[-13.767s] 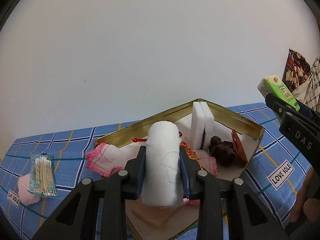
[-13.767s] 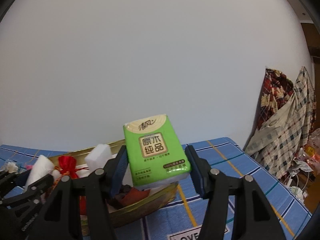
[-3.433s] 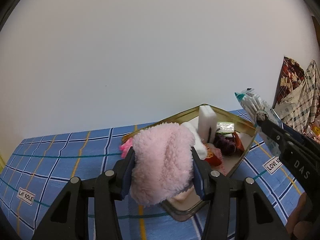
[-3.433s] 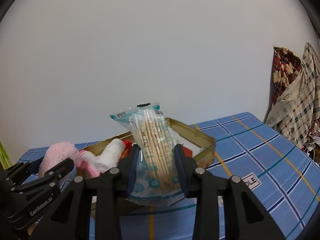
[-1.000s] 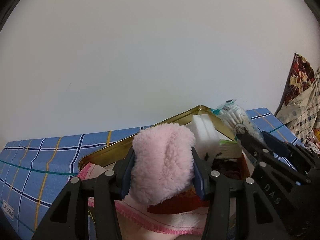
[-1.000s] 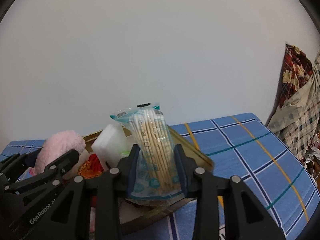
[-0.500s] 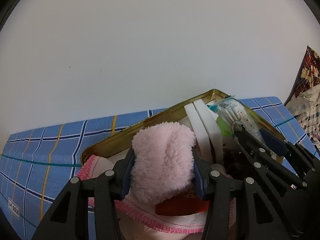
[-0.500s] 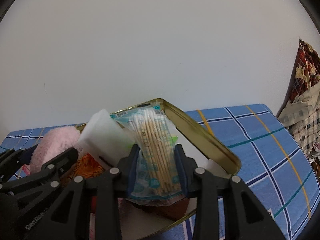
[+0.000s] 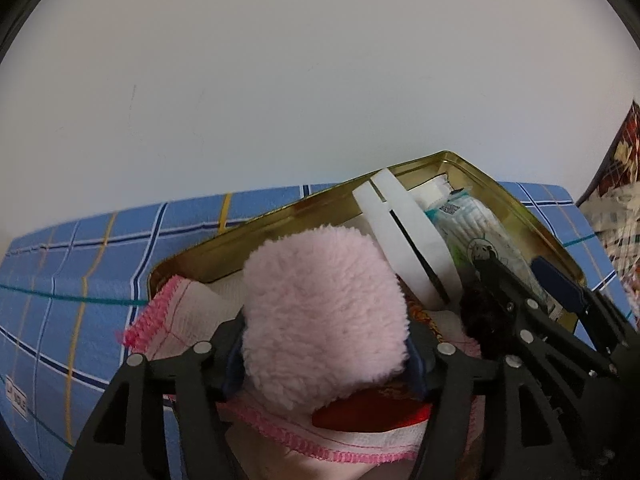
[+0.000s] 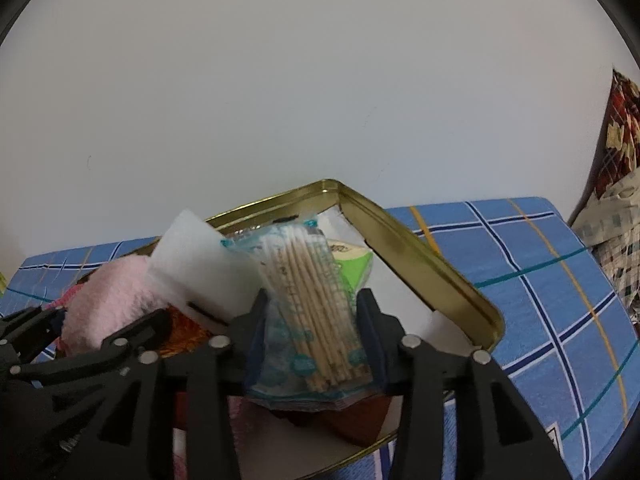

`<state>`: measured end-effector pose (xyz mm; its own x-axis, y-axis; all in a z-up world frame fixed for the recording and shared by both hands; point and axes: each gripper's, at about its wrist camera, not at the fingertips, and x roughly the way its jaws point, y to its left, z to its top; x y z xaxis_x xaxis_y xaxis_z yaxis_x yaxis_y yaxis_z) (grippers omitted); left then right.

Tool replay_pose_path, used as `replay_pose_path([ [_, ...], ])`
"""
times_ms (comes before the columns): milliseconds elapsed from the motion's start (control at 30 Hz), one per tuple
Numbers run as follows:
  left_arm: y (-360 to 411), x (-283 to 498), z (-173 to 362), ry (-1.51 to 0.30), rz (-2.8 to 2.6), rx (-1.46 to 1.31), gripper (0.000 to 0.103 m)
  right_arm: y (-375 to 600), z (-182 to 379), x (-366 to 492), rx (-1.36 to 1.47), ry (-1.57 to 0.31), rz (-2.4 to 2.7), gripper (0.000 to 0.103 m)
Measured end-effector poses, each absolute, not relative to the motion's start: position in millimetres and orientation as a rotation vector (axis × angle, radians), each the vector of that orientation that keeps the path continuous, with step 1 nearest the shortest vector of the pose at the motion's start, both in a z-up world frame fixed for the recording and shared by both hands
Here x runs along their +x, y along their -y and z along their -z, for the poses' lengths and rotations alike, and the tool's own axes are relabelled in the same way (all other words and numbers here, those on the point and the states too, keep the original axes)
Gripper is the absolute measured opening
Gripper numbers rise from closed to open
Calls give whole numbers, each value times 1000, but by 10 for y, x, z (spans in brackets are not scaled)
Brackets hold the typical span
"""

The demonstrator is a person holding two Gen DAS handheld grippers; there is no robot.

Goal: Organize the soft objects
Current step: 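Open the left gripper to drop the puff while the right releases the swab packet into the tray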

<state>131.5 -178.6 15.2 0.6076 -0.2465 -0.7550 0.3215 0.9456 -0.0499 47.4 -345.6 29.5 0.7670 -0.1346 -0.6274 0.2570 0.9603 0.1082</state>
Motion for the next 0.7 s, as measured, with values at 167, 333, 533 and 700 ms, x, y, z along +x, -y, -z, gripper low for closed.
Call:
replay_pose_path([
  [167, 1701, 1297, -183, -855, 349, 13, 70, 3555, -315, 439, 191, -648, 247, 85],
  [333, 1680, 1097, -299, -716, 280, 54, 77, 3561, -402, 311, 196, -604, 259, 90],
  [533, 1677, 892, -401, -614, 227, 85, 82, 3474, -494, 152, 150, -552, 297, 102],
  [700, 1587, 781, -390, -557, 205, 85, 84, 3367, -537, 12, 125, -537, 318, 103],
])
